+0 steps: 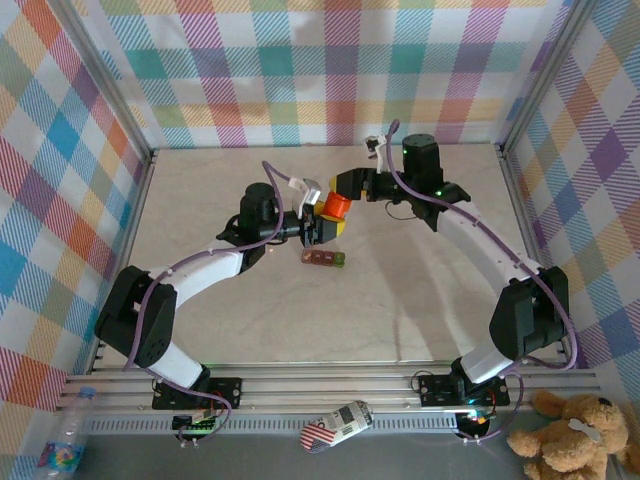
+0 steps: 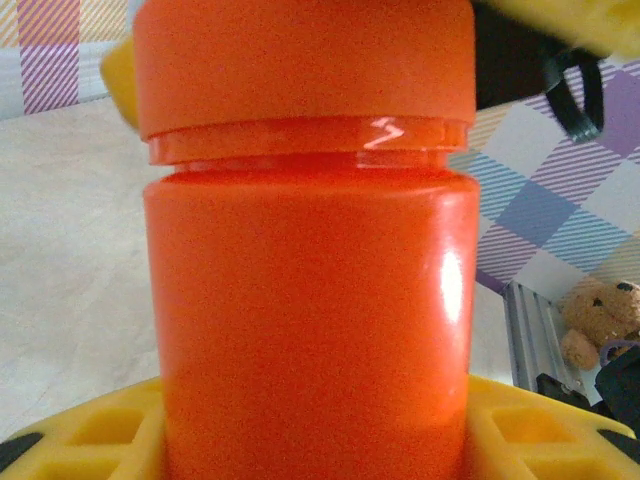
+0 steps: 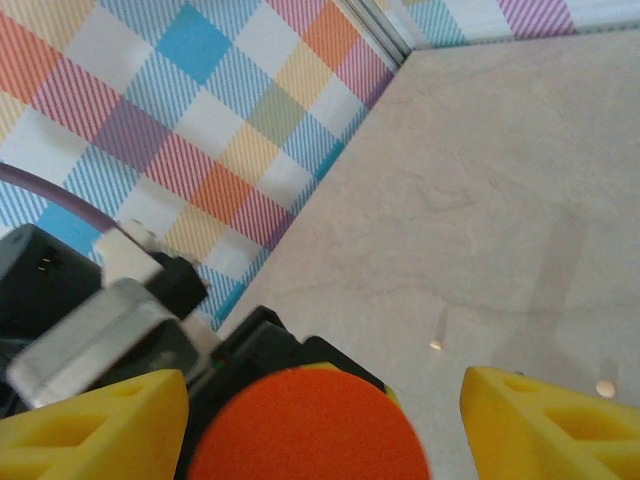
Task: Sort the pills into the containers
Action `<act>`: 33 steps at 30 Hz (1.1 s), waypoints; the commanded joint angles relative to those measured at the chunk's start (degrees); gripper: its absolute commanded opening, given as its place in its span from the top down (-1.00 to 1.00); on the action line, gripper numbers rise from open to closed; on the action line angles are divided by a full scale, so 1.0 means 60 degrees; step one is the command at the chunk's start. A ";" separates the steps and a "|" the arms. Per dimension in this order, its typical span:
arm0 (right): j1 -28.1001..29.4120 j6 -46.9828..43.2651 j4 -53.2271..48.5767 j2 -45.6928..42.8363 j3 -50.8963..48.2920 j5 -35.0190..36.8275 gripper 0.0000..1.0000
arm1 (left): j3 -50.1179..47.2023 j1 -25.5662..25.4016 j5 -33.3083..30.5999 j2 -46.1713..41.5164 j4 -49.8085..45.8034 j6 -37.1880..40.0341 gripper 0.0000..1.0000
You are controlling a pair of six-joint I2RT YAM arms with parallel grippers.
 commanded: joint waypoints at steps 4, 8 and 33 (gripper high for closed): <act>-0.0055 -0.0039 -0.0161 0.0077 -0.0170 -0.0153 -0.43 | 0.0261 0.0005 0.0142 -0.0359 0.0541 0.0183 1.00; -0.0051 0.0099 -0.0017 0.0092 -0.0240 -0.0281 -0.19 | 0.0318 0.0012 0.0162 -0.0285 0.0578 0.0115 1.00; 0.1337 0.2138 0.1330 -0.0568 -0.1564 0.3223 0.32 | 0.0040 -0.0671 -0.3623 -0.0477 0.0954 0.0588 1.00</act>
